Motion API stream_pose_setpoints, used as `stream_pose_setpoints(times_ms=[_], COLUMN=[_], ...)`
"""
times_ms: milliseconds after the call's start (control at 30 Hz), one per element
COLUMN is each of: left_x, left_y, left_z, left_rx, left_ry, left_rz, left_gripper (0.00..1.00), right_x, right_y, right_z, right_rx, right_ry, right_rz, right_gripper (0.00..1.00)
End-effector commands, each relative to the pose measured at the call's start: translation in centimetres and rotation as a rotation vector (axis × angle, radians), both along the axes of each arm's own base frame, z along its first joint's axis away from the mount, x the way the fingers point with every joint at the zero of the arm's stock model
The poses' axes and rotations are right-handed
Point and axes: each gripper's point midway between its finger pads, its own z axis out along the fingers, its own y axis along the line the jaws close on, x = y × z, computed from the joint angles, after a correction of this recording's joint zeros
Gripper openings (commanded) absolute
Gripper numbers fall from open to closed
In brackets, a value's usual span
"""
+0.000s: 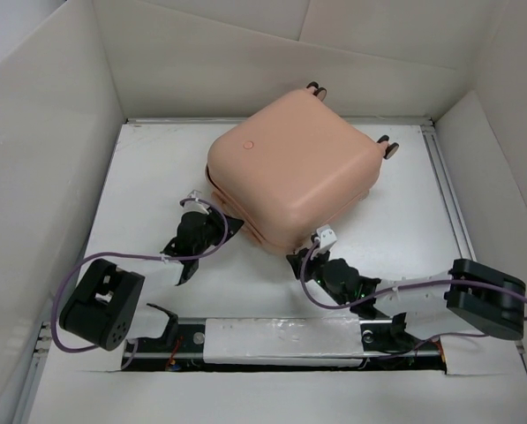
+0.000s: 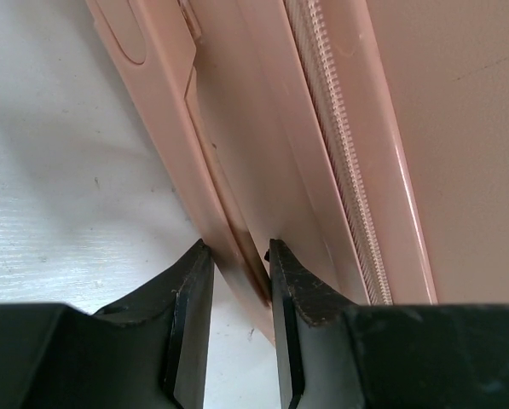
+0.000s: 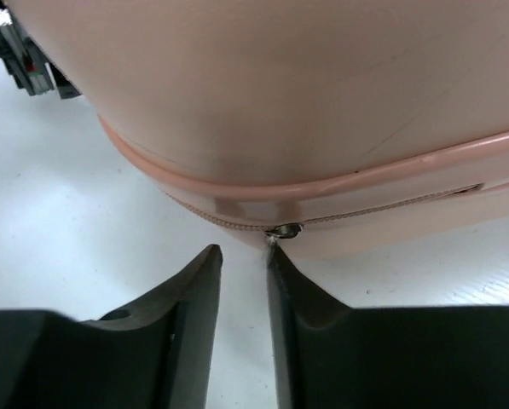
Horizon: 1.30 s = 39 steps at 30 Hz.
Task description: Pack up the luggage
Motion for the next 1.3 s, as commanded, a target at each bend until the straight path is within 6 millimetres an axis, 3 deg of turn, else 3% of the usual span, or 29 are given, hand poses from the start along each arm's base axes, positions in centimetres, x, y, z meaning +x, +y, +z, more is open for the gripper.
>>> stream_pose_setpoints(times_ms=[0, 67, 167, 267, 300, 400, 433, 467, 533, 600, 633, 667, 700, 733, 800, 833, 867, 933, 967, 1033, 1067, 1100, 1133, 1200, 1233, 1267], left_x=[-0.9, -1.6, -2.6, -3.3, -3.3, -3.6, -3.4, -3.3, -3.2, -3.2, -3.3, -3.8, -3.6, -4.2, -4.5, -4.8, -4.8, -6.0, -6.1, -6.3, -6.3, -6.4, -6.2, -6.5, -6.6, -6.6], left_y=[-2.3, -2.4, -2.6, -2.4, -2.4, -2.8, -3.0, -3.1, -3.3, -3.4, -3.7, -3.8, -3.8, -4.5, -4.8, -4.6, -4.6, -4.4, -4.3, -3.7, -3.2, -3.1, -3.0, -2.7, -2.7, -2.7], left_z=[2.4, 2.8, 4.1, 4.1, 4.1, 4.1, 4.7, 4.7, 4.4, 4.7, 4.9, 4.7, 5.0, 5.0, 5.4, 5.6, 6.2, 5.2, 6.4, 6.3, 5.2, 6.2, 6.5, 6.5, 6.2, 6.6], left_rx=[-0.031, -0.049, -0.097, -0.108, -0.108, -0.112, -0.121, -0.125, -0.134, -0.156, -0.17, -0.178, -0.188, -0.191, -0.205, -0.208, -0.215, -0.204, -0.217, -0.194, -0.155, -0.147, -0.137, -0.119, -0.115, -0.12], left_ry=[-0.088, -0.108, -0.159, -0.181, -0.181, -0.181, -0.197, -0.206, -0.195, -0.206, -0.211, -0.203, -0.208, -0.206, -0.21, -0.216, -0.234, -0.198, -0.229, -0.233, -0.198, -0.233, -0.241, -0.243, -0.233, -0.244], left_rz=[-0.126, -0.149, -0.176, -0.185, -0.185, -0.203, -0.212, -0.212, -0.218, -0.213, -0.22, -0.226, -0.215, -0.242, -0.249, -0.249, -0.25, -0.267, -0.268, -0.25, -0.228, -0.234, -0.227, -0.232, -0.232, -0.232], left_gripper=[0.0, 0.0, 0.0, 0.0, 0.0, 0.0, 0.0, 0.0, 0.0, 0.0, 0.0, 0.0, 0.0, 0.0, 0.0, 0.0, 0.0, 0.0, 0.0, 0.0, 0.0, 0.0, 0.0, 0.0, 0.0, 0.0], right_x=[1.8, 2.1, 0.9, -1.8, -2.8, -6.3, -7.2, -8.2, -10.4, -12.1, -12.6, -13.0, -13.1, -13.4, -12.9, -11.9, -11.2, -10.1, -9.1, -8.8, -8.7, -9.0, -8.9, -9.4, -9.5, -9.6], right_y=[1.0, 0.7, 1.1, 2.6, 3.0, 5.4, 5.5, 6.1, 7.7, 9.5, 11.3, 12.2, 12.9, 14.4, 15.6, 16.6, 17.0, 17.6, 17.4, 16.9, 16.2, 14.6, 13.1, 10.6, 8.0, 6.8], right_z=[4.2, 4.0, 5.0, 6.2, 5.3, 6.1, 4.6, 4.4, 4.8, 3.9, 5.6, 4.4, 4.5, 6.0, 5.4, 6.9, 7.1, 7.3, 7.3, 8.2, 8.1, 6.6, 7.2, 6.0, 3.2, 4.4], right_rx=[0.109, 0.09, 0.118, 0.156, 0.108, 0.098, 0.017, 0.005, -0.036, -0.089, -0.06, -0.116, -0.126, -0.107, -0.16, -0.136, -0.138, -0.145, -0.154, -0.132, -0.12, -0.15, -0.126, -0.079, -0.129, -0.038], right_ry=[-0.084, -0.081, -0.083, -0.066, -0.041, 0.012, 0.039, 0.066, 0.091, 0.119, 0.128, 0.125, 0.126, 0.109, 0.069, 0.054, 0.046, 0.039, 0.024, 0.028, 0.036, 0.043, 0.055, 0.12, 0.145, 0.181], right_rz=[-0.048, -0.074, -0.057, -0.016, 0.011, 0.079, 0.1, 0.117, 0.168, 0.228, 0.256, 0.269, 0.268, 0.275, 0.264, 0.239, 0.227, 0.216, 0.18, 0.149, 0.134, 0.115, 0.094, 0.051, 0.034, 0.018], right_gripper=[0.32, 0.16, 0.01, 0.0, 0.0, 0.0, 0.0, 0.0, 0.0, 0.0, 0.0, 0.0, 0.0, 0.0, 0.0, 0.0, 0.0, 0.0, 0.0, 0.0, 0.0, 0.0, 0.0, 0.01, 0.07, 0.12])
